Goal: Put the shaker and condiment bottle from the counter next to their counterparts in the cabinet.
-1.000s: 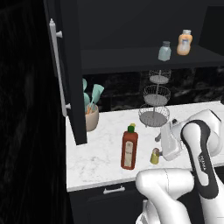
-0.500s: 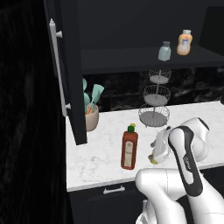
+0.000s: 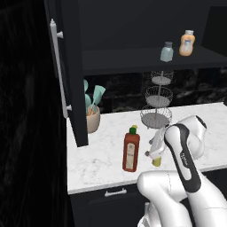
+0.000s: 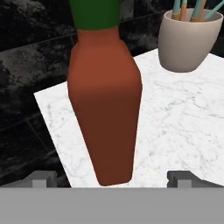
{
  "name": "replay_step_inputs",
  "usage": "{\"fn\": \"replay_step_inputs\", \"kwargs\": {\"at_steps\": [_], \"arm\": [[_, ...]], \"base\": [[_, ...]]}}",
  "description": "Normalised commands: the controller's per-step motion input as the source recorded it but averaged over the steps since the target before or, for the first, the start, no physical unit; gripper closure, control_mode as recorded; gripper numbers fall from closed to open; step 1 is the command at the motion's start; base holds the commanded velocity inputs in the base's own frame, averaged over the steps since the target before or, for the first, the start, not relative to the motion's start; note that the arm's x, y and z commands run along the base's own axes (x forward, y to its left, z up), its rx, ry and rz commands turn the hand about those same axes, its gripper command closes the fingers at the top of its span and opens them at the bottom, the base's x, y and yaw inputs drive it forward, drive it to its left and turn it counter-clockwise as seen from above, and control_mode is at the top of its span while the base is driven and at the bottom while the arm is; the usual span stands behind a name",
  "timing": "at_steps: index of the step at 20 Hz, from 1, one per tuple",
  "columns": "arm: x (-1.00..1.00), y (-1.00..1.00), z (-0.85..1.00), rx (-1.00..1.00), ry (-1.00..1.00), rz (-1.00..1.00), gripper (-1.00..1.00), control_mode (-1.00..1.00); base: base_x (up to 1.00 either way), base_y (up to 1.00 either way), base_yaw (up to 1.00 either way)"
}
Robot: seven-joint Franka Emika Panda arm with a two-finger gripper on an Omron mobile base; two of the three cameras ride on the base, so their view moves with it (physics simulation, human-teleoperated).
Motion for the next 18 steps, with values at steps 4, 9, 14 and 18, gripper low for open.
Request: {"fn": "replay_step_inputs", "kwargs": {"at_steps": [4, 9, 14, 18], "arm": [[0.13, 0.22, 0.0, 0.0, 0.0, 0.0, -1.0, -1.0], [0.13, 0.07, 0.0, 0.0, 0.0, 0.0, -1.0, -1.0], [0.02, 0.13, -0.02, 0.0, 0.0, 0.0, -1.0, -1.0], [0.0, 0.05, -0.02, 0.0, 0.0, 0.0, -1.0, -1.0]], "base": [[0.0, 0.0, 0.0], [0.0, 0.0, 0.0], [0.0, 0.0, 0.0], [0.0, 0.0, 0.0]]}}
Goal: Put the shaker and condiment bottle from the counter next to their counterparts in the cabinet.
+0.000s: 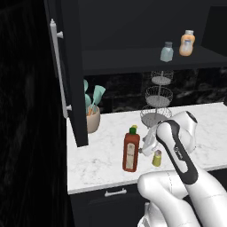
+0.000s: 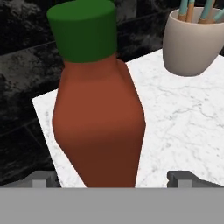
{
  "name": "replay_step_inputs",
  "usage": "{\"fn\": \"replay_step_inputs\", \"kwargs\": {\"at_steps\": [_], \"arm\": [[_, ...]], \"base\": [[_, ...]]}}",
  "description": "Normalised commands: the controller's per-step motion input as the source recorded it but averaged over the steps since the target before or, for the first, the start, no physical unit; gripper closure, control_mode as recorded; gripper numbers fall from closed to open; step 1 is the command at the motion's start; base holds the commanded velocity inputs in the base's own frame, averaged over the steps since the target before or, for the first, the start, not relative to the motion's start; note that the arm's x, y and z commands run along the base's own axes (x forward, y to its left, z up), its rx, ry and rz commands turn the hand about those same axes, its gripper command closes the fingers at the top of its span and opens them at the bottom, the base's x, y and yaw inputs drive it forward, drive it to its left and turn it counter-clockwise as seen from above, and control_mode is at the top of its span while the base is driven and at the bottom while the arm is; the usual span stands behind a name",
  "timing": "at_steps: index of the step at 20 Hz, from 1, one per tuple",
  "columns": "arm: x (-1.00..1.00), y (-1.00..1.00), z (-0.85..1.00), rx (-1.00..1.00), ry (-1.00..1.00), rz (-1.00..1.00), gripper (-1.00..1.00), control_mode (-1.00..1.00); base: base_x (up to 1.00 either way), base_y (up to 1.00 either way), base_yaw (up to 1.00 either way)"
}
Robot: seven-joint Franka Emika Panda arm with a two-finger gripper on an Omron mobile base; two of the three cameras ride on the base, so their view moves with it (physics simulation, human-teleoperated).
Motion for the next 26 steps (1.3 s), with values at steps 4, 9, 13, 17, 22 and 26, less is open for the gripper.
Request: {"fn": "replay_step_inputs", "kwargs": {"at_steps": [4, 9, 13, 17, 22, 26], "arm": [[0.0, 0.0, 0.0, 0.0, -0.04, 0.0, -1.0, -1.0], [0.0, 0.0, 0.0, 0.0, -0.03, 0.0, -1.0, -1.0], [0.08, 0.02, 0.0, 0.0, -0.02, 0.0, -1.0, -1.0], [0.24, 0.0, 0.0, 0.0, -0.02, 0.02, -1.0, -1.0], [0.21, 0.34, -0.04, 0.0, 0.0, 0.18, -1.0, -1.0], [0.12, 0.57, -0.19, 0.0, 0.01, 0.34, -1.0, -1.0]], "base": [[0.0, 0.0, 0.0], [0.0, 0.0, 0.0], [0.0, 0.0, 0.0], [0.0, 0.0, 0.0], [0.0, 0.0, 0.0], [0.0, 0.0, 0.0]]}}
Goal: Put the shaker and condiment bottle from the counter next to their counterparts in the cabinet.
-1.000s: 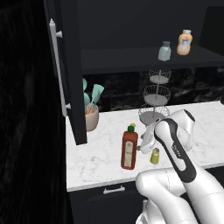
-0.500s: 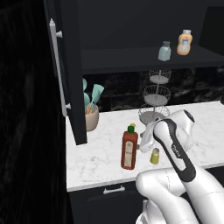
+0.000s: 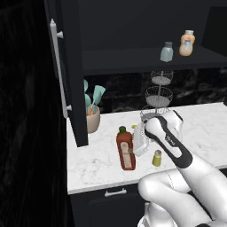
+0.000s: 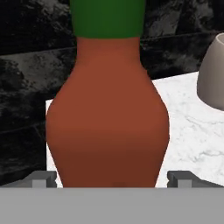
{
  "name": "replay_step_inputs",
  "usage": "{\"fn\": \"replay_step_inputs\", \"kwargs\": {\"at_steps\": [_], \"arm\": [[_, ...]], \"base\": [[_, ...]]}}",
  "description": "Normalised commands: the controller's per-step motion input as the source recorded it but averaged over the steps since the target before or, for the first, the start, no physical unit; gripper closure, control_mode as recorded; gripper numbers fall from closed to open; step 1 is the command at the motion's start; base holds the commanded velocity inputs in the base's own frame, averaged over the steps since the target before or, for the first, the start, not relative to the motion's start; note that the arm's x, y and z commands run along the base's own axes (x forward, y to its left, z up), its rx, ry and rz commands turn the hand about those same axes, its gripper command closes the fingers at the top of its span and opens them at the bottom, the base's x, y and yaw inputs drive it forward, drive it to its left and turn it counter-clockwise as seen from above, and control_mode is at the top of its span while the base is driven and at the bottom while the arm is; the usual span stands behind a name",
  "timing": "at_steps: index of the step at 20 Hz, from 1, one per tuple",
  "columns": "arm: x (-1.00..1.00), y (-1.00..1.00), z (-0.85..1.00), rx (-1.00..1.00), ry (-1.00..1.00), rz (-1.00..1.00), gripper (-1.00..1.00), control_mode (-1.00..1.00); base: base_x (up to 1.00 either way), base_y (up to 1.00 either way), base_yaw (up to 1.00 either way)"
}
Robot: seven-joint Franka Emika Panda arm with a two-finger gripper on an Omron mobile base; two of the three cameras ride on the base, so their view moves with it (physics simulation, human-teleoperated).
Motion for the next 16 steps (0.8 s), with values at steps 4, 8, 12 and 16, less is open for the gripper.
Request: {"fn": "replay_step_inputs", "kwargs": {"at_steps": [4, 8, 12, 16], "arm": [[0.16, 0.42, -0.13, 0.0, 0.01, 0.28, 1.0, -1.0], [0.14, 0.12, 0.03, 0.03, 0.08, -0.03, 1.0, -1.0], [0.0, -0.49, 0.55, 0.07, 0.0, -0.31, 1.0, -1.0], [-0.12, -0.25, 0.83, 0.0, 0.0, -0.25, 1.0, -1.0]], "base": [[0.0, 0.0, 0.0], [0.0, 0.0, 0.0], [0.0, 0.0, 0.0], [0.0, 0.0, 0.0]]}}
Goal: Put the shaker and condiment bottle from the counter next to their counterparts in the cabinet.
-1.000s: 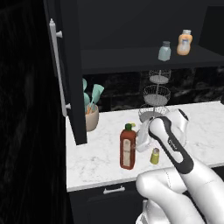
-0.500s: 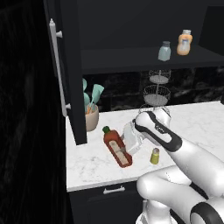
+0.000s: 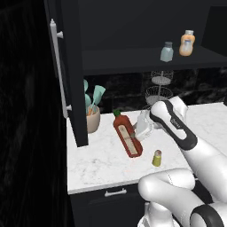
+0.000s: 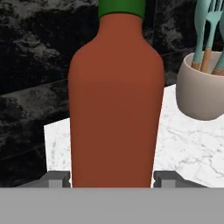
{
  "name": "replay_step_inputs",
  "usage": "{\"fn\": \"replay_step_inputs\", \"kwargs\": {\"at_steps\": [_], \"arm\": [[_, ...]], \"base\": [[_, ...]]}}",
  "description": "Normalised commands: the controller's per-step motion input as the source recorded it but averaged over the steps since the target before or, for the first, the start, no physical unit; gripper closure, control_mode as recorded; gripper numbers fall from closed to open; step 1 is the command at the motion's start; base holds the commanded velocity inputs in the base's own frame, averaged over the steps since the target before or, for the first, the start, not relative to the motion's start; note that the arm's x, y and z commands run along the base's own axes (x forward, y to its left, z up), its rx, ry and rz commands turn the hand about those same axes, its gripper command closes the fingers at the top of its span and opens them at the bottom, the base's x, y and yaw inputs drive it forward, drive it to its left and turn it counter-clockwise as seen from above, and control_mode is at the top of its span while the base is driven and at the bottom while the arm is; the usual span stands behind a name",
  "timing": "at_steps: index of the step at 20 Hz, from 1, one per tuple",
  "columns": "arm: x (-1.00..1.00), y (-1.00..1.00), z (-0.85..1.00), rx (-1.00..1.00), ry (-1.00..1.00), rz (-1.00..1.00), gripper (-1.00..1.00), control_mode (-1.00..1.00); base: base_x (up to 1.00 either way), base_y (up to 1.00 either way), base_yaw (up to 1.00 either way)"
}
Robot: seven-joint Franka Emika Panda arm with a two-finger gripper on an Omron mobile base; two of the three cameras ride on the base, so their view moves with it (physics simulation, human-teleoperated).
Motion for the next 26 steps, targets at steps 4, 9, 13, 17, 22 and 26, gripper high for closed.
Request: {"fn": "replay_step_inputs", "kwargs": {"at_steps": [4, 9, 13, 17, 22, 26], "arm": [[0.05, 0.0, 0.19, -0.01, 0.01, -0.06, 1.0, -1.0], [0.0, -0.01, 0.13, -0.02, -0.02, -0.09, 1.0, -1.0], [-0.15, -0.06, 0.49, -0.02, -0.11, -0.2, 1.0, -1.0], [-0.36, -0.04, 0.69, -0.09, -0.25, -0.25, 1.0, -1.0], [-0.39, -0.12, 0.49, -0.01, -0.22, -0.27, 1.0, -1.0], [-0.29, -0.13, 0.53, 0.07, -0.08, -0.32, 1.0, -1.0]], "base": [[0.0, 0.0, 0.0], [0.0, 0.0, 0.0], [0.0, 0.0, 0.0], [0.0, 0.0, 0.0], [0.0, 0.0, 0.0], [0.0, 0.0, 0.0]]}}
